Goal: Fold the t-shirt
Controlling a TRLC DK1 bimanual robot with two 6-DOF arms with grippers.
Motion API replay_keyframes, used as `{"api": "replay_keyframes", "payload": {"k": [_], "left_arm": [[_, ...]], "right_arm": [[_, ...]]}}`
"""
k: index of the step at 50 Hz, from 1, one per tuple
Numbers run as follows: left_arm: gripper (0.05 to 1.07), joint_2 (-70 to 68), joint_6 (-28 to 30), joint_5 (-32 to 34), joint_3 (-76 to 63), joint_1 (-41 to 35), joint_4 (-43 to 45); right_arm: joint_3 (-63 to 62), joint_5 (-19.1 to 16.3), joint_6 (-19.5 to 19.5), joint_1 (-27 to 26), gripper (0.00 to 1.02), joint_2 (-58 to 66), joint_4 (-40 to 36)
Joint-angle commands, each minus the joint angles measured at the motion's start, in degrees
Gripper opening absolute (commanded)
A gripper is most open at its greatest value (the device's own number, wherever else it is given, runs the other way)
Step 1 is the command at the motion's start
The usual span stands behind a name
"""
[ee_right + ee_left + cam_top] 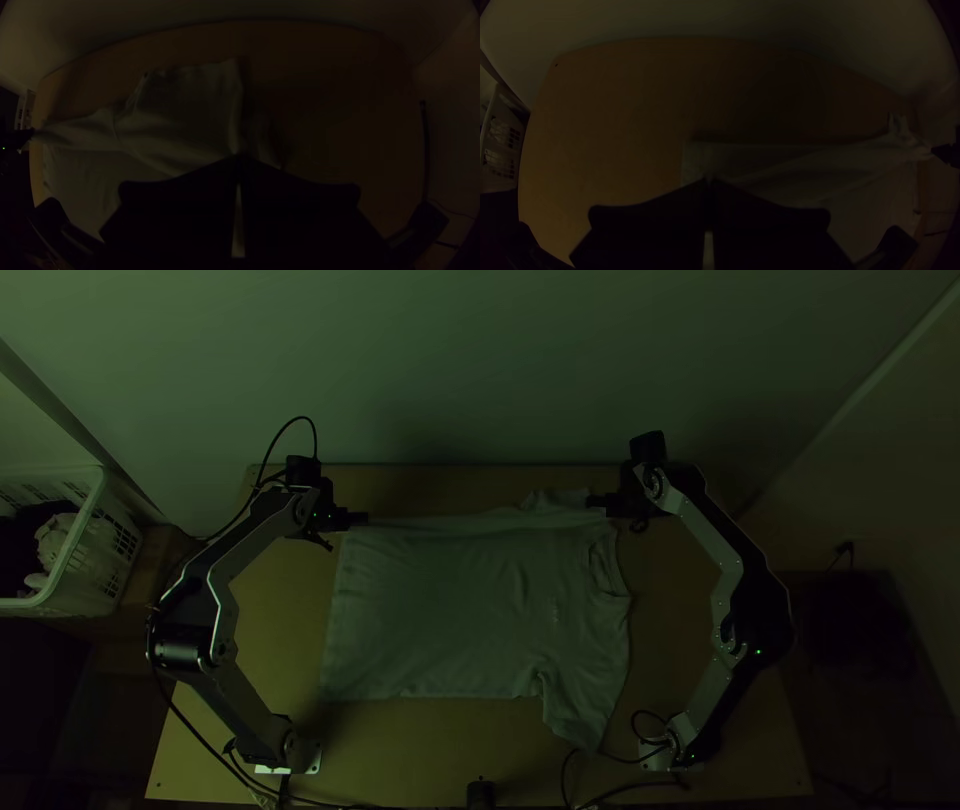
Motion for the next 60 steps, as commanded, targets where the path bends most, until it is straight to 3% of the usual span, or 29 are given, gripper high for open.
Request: {"api": "replay_keyframes", "payload": {"k": [1, 42, 45, 47, 50, 52, 53, 56, 60], "left_arm": [[0.08, -3.6, -0.7, 0.3, -4.1, -0.3, 1.1], [0.08, -10.0, -0.3, 0.3, -19.6, -0.4, 8.6], [0.09, -9.8, -0.4, 0.3, -20.0, -0.3, 9.3], [0.23, -9.6, -0.4, 0.4, -20.0, -0.2, 9.1], [0.62, -9.7, -0.3, 0.8, -19.9, -0.1, 8.5], [0.75, -9.9, -0.3, 1.0, -19.6, -0.1, 7.1], [0.8, -10.1, -0.3, 1.2, -19.3, -0.1, 6.6], [0.96, -10.4, -0.4, 3.2, -18.3, 0.5, 5.0], [1.0, -11.0, -0.4, 7.0, -16.1, 2.0, 1.8]], "right_arm": [[-4.0, 0.7, -0.4, 0.7, 0.02, -3.6, 1.1], [-26.3, 1.5, -0.1, 0.9, 0.02, -14.2, 9.1], [-26.4, 1.5, -0.1, 0.8, 0.07, -14.2, 9.2], [-26.5, 1.5, 0.0, 0.8, 0.22, -14.4, 9.2], [-26.8, 1.5, 0.0, 0.8, 0.6, -15.2, 9.1], [-26.7, 1.5, 0.2, 0.6, 0.86, -15.5, 8.5], [-26.6, 1.5, 0.3, 0.5, 0.92, -15.8, 7.9], [-26.4, 1.5, 0.3, 0.3, 0.93, -16.9, 7.2], [-26.5, 1.5, 0.3, 0.2, 0.94, -18.9, 6.8]]}}
